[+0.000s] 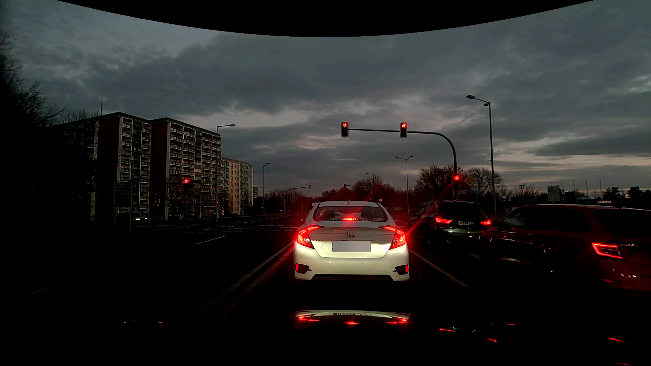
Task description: Follow the waypoints while adhering to traffic rules and regulations
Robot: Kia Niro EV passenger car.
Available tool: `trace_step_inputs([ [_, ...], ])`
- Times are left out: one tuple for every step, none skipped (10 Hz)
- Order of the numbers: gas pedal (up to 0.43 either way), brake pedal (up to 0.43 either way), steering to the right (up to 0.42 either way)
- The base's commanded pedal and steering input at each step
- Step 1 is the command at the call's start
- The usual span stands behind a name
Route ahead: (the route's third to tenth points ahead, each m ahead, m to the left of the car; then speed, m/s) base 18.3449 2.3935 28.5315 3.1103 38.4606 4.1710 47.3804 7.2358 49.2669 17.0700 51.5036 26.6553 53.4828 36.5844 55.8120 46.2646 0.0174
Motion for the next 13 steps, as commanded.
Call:
trace_step_inputs([
  [0.0,0.427,-0.005],
  [0.0,0.396,-0.005],
  [0.0,0.39,-0.005],
  [0.0,0.384,-0.005],
  [0.0,0.378,-0.005],
  [0.0,0.372,-0.005],
  [0.0,0.36,-0.005],
  [0.0,0.354,-0.005],
  [0.0,0.354,-0.005],
  [0.0,0.354,-0.005],
  [0.0,0.354,-0.005],
  [0.0,0.348,-0.005],
  [0.0,0.341,-0.005],
])
